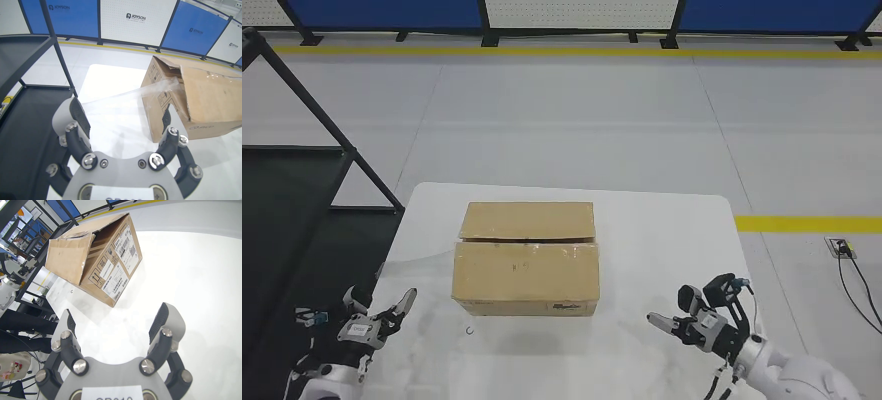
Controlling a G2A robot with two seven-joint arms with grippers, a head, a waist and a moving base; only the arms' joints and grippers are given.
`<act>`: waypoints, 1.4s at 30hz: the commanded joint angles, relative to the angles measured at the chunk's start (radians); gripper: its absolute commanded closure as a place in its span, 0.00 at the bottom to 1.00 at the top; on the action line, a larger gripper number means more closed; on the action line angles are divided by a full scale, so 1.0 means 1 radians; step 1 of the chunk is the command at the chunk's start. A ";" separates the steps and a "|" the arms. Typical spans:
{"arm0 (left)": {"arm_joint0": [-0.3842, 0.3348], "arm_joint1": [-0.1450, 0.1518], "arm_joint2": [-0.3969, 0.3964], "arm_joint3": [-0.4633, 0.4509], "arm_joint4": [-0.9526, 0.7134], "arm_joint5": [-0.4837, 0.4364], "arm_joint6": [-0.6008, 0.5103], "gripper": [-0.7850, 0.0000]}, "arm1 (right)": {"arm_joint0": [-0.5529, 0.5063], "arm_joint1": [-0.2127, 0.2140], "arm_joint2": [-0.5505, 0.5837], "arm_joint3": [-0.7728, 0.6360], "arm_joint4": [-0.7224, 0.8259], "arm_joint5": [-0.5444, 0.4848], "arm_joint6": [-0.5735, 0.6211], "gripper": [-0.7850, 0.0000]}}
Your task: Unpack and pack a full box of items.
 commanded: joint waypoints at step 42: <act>-0.169 0.017 0.024 0.028 -0.404 -0.197 -0.298 0.00 | 0.560 -0.028 -0.360 0.493 0.628 -0.127 0.199 0.00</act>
